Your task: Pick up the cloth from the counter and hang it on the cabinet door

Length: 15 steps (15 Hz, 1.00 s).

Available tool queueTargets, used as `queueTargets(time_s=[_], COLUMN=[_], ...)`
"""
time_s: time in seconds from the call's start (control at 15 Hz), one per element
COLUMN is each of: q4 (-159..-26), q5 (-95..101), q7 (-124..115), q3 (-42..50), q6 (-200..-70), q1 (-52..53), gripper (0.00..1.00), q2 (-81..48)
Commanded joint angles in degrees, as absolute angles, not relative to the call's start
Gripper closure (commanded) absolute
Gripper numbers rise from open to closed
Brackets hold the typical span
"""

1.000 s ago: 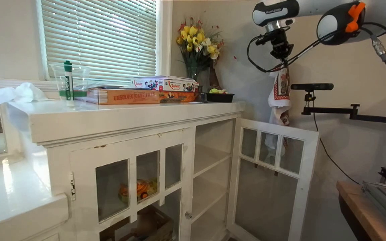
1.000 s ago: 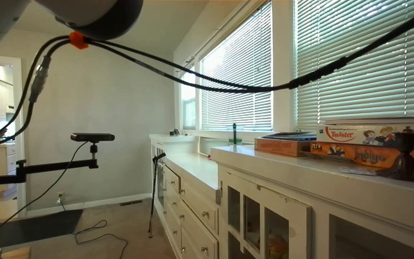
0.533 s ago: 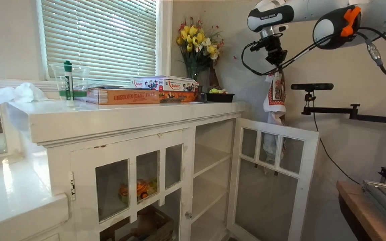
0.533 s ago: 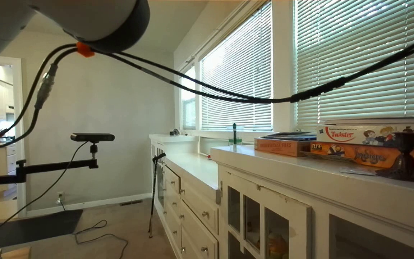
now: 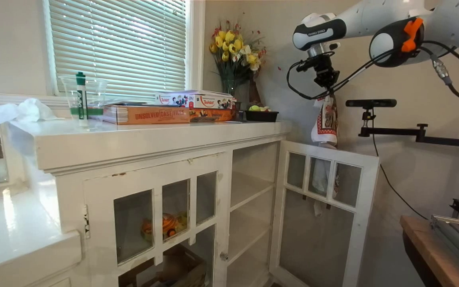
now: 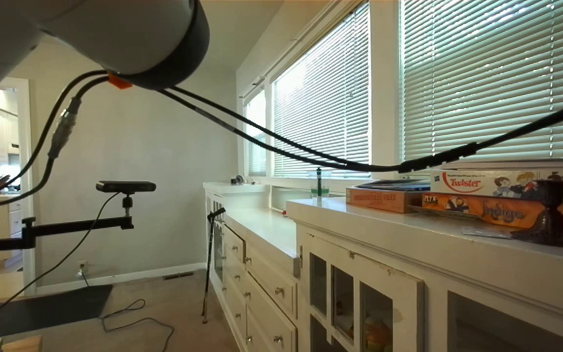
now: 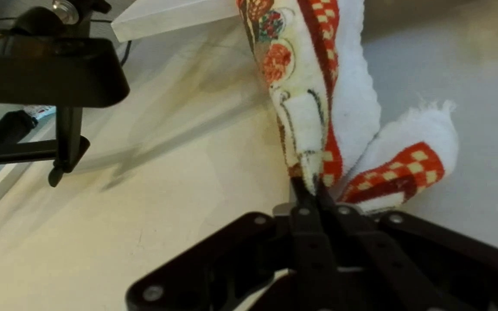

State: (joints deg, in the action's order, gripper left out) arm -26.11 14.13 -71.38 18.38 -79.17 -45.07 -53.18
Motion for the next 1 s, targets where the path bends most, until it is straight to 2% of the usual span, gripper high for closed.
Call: queueTargets(time_s=[0.0, 0.47, 0.93], q4=[-23.97, -26.25, -22.97], q5=[13.0, 13.63, 14.14], q7=[-67.98, -69.47, -68.78], q3=[18.36, 18.94, 19.45], q6=[-83.53, -84.04, -83.32], q1=[-47.17, -46.9, -47.46], gripper=[0.99, 0.99, 0.99], q2=[-53.83, -52.68, -58.97])
